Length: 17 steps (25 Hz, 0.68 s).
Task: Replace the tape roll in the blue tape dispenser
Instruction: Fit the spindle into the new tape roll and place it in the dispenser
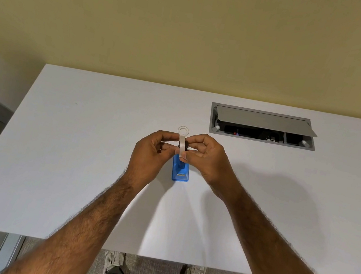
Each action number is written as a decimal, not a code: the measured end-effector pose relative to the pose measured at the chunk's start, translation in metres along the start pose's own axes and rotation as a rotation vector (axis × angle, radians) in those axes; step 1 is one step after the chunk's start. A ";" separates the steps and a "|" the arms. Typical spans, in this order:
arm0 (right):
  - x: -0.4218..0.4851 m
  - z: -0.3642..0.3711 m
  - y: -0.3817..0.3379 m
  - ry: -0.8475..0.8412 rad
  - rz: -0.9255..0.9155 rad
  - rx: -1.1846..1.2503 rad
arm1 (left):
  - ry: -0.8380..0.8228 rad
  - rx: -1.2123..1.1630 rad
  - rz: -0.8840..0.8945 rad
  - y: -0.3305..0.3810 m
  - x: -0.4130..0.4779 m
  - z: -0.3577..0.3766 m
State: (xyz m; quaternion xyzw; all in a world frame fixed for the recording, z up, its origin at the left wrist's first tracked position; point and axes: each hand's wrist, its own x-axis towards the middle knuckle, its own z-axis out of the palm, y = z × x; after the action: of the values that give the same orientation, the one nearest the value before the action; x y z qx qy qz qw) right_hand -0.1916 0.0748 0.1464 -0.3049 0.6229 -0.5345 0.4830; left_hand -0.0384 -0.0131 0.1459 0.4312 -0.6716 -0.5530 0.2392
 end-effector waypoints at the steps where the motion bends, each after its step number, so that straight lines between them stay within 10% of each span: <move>1: 0.000 0.000 0.000 0.002 0.001 0.003 | 0.007 -0.010 -0.001 0.000 0.000 0.000; 17: 0.005 -0.003 -0.006 0.090 0.001 -0.008 | 0.019 -0.022 -0.005 0.004 0.006 0.006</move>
State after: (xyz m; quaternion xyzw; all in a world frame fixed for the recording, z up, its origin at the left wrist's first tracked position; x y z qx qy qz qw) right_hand -0.1968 0.0696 0.1510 -0.2823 0.6464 -0.5449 0.4534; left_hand -0.0476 -0.0147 0.1470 0.4355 -0.6621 -0.5568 0.2487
